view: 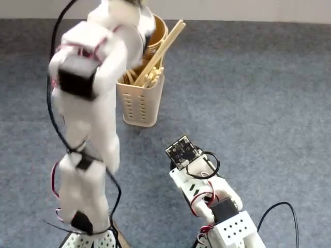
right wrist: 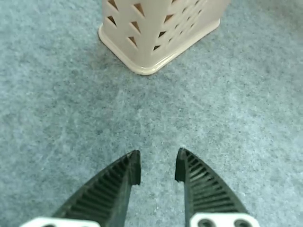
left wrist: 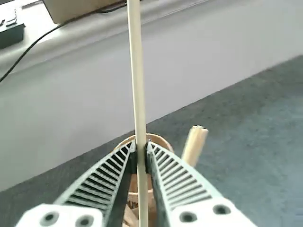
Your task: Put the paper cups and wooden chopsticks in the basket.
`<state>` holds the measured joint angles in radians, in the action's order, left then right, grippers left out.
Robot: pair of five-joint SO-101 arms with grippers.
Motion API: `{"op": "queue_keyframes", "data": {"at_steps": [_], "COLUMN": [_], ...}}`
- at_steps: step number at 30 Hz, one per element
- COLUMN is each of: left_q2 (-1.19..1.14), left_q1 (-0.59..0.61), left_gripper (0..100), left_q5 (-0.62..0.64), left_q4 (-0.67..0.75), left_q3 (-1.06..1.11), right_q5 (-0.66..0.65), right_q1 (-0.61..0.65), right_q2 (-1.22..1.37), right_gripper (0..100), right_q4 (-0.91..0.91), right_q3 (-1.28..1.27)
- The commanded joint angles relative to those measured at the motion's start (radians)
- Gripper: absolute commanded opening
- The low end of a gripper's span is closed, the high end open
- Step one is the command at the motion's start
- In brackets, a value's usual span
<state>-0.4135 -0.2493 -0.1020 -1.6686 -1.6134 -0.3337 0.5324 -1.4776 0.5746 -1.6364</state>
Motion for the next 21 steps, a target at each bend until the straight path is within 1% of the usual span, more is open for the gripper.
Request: {"op": "queue_keyframes", "data": {"at_steps": [1, 3, 6, 8, 11, 13, 15, 17, 19, 21], "left_q2": [0.340, 0.438, 0.562, 0.667, 0.883, 1.035, 1.179, 1.303, 1.388, 1.400], "left_q1": [-0.147, -0.119, -0.105, -0.097, -0.107, -0.124, -0.124, -0.081, -0.016, 0.031], "left_gripper": [0, 0, 0, 0, 0, 0, 0, 0, 0, 0], "left_q5": [-0.026, -0.026, -0.025, -0.026, -0.029, -0.031, -0.034, -0.028, -0.020, 0.028], "left_q4": [-0.129, -0.127, -0.127, -0.127, -0.120, -0.046, 0.124, 0.371, 0.709, 1.011], "left_q3": [-0.025, 0.067, 0.282, 0.447, 0.716, 0.943, 1.248, 1.583, 1.874, 2.043], "right_q5": [-0.011, -0.011, -0.011, -0.011, -0.011, -0.011, -0.011, -0.011, -0.011, -0.011], "right_q1": [0.002, 0.004, 0.004, 0.004, 0.004, 0.007, 0.007, 0.007, 0.007, 0.007], "right_q2": [-0.008, -0.008, -0.008, -0.008, -0.008, -0.008, -0.008, -0.008, -0.008, -0.008], "right_gripper": [13.9, 13.9, 13.9, 13.9, 13.9, 13.9, 13.9, 13.9, 13.9, 13.9], "right_q4": [-0.018, -0.018, -0.018, -0.018, -0.018, -0.018, -0.018, -0.018, -0.018, -0.018], "right_q3": [0.004, 0.004, 0.004, 0.004, 0.004, 0.004, 0.004, 0.004, 0.004, 0.004]}}
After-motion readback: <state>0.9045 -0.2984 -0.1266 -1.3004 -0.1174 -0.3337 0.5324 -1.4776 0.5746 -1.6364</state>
